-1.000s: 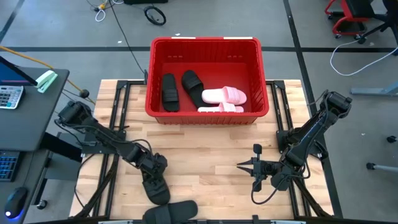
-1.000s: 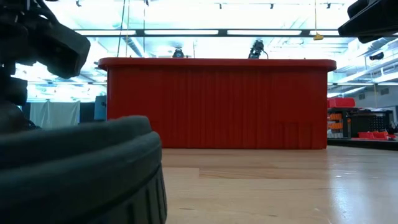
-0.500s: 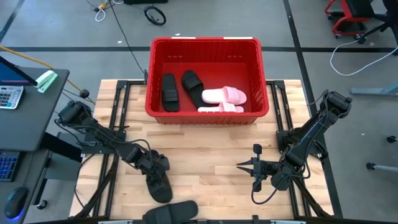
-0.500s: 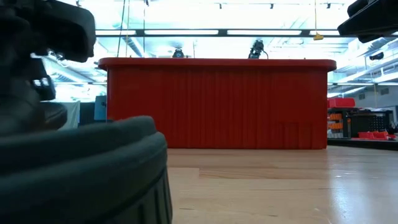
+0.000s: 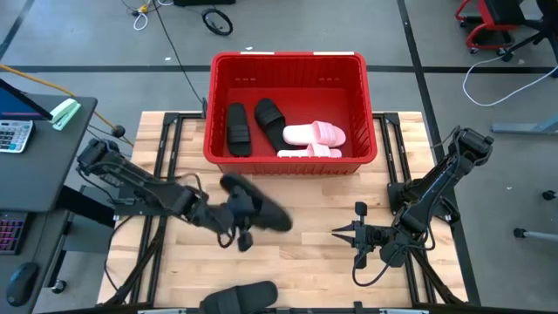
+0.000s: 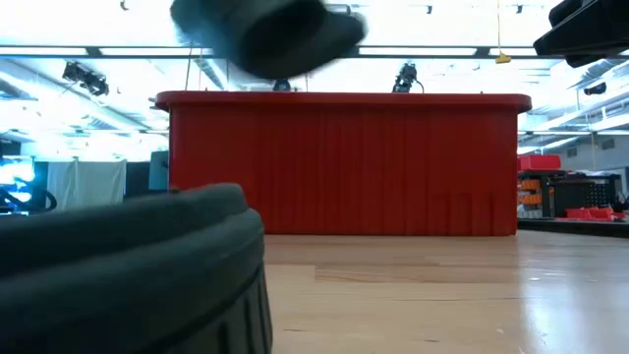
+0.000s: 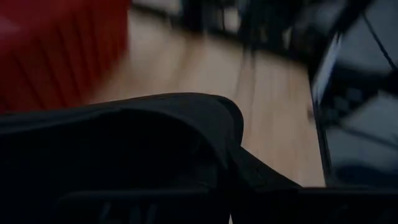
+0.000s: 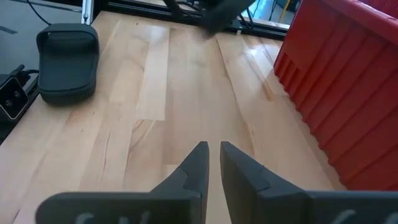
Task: Pick and place slides into bin
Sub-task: Put the top black slide into the red bin
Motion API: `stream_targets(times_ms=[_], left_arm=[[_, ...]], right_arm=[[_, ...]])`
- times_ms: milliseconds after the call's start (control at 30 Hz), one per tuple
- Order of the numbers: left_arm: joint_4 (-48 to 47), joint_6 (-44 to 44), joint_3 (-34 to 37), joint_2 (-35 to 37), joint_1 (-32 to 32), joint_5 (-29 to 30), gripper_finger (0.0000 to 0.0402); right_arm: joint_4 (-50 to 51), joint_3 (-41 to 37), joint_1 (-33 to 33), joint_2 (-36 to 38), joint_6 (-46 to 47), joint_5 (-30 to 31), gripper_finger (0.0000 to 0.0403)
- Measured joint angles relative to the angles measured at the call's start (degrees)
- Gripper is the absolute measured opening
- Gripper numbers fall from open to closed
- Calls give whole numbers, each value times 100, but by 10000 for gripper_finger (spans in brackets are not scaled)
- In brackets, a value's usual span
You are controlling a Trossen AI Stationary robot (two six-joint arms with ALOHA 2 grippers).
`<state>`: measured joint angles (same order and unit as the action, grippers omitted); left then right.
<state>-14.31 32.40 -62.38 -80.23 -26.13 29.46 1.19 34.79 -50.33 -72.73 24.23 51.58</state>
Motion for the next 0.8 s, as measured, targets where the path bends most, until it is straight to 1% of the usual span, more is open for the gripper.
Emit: stream_targets(times_ms=[67, 167, 200, 267, 367, 433, 467, 500, 567, 633, 667, 733, 800], left_arm=[[32, -678, -515, 1, 220, 287, 13], [18, -1570, -1221, 2, 736, 320, 13], [15, -1803, -1439, 2, 951, 245, 13], [33, -2240, -1825, 2, 1454, -91, 13], [119, -2557, -2246, -4, 2368, -658, 14], [405, -2552, -2414, -99, 3053, -1128, 13], [533, -2506, -2438, -133, 3384, -1470, 12], [629, -2367, -2438, -215, 3715, -1809, 12], [1147, -2039, -2451, -484, 4303, -2574, 12], [1373, -1667, -2445, -869, 4751, -3182, 12], [1639, -1511, -2442, -1127, 4925, -3412, 12], [2153, -1270, -2432, -1645, 5227, -3667, 12], [2978, -982, -2442, -2199, 5508, -3931, 12]], right_arm=[[1, 0, 1, -1, -30, 0, 48], [-4, 0, 1, -2, -121, 0, 48], [-13, 0, 0, 0, -127, 0, 48], [-20, 0, 0, -2, -127, 0, 48], [-20, 0, 2, 0, -136, 0, 48], [-19, 0, 38, -2, -181, 0, 48], [-22, 0, 60, -2, -180, -2, 48], [-20, 0, 96, -1, -153, -3, 48], [-29, 0, 163, -1, -6, -3, 48], [-46, 0, 226, 0, 22, 6, 48], [-32, 8, 262, 0, -5, 1, 48], [7, 4, 332, 0, -124, 0, 48], [1, 4, 431, 0, -176, -4, 48]])
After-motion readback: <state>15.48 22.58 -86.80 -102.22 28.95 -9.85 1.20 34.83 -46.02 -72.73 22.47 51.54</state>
